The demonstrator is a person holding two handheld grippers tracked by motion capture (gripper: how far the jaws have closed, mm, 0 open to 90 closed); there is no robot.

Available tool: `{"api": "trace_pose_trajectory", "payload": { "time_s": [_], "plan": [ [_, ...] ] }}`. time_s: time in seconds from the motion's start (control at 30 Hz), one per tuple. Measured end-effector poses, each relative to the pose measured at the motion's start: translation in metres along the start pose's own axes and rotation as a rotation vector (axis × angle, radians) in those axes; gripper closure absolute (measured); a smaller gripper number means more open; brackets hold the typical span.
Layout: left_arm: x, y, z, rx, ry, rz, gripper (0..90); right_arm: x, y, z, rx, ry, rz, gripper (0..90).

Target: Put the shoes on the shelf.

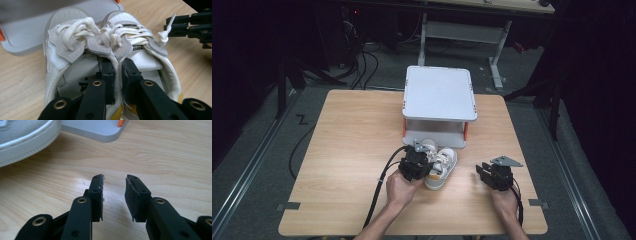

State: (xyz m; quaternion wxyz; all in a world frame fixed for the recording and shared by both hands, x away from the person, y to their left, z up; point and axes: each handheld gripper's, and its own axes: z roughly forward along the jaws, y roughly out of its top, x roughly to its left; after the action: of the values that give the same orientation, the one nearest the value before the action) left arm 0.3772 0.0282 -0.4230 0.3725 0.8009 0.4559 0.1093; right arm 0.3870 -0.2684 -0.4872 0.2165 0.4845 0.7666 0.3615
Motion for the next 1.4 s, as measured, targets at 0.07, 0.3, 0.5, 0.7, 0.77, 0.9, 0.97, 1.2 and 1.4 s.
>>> {"api": "trace_pose_trajectory", "payload": {
  "time_s": [0.07,0.3,0.5,0.7,0.77,0.9,0.97,1.2,1.4],
  "plan": [
    [0.002,0.003,0.001,-0.002,-0.003,-0.004,81.6,-0.001,0.006,-0.005,-0.003,0.029,0.004,67.5],
    [0.009,0.012,0.006,0.001,0.008,-0.016,81.6,-0.001,0.033,-0.023,-0.077,0.101,0.018,68.8],
    [0.018,0.018,0.011,-0.008,0.022,-0.043,81.5,0.006,0.058,-0.032,-0.138,0.131,0.001,68.9],
    [0.028,0.025,0.019,-0.011,0.051,-0.051,81.4,0.014,0.091,-0.034,-0.17,0.157,-0.023,67.6],
    [0.03,0.027,0.02,-0.017,0.055,-0.056,81.4,0.015,0.094,-0.034,-0.172,0.159,-0.027,67.2],
    [0.035,0.031,0.026,-0.017,0.074,-0.061,81.4,0.02,0.112,-0.036,-0.197,0.165,-0.054,64.0],
    [0.035,0.033,0.03,-0.017,0.086,-0.054,81.4,0.02,0.124,-0.035,-0.236,0.152,-0.065,60.5],
    [0.04,0.037,0.043,-0.018,0.094,-0.079,81.3,0.019,0.147,-0.028,-0.258,0.113,-0.045,57.8],
    [0.044,0.037,0.052,-0.021,0.128,-0.087,81.2,0.022,0.166,-0.011,-0.242,0.047,-0.043,56.1]
  ]
}}
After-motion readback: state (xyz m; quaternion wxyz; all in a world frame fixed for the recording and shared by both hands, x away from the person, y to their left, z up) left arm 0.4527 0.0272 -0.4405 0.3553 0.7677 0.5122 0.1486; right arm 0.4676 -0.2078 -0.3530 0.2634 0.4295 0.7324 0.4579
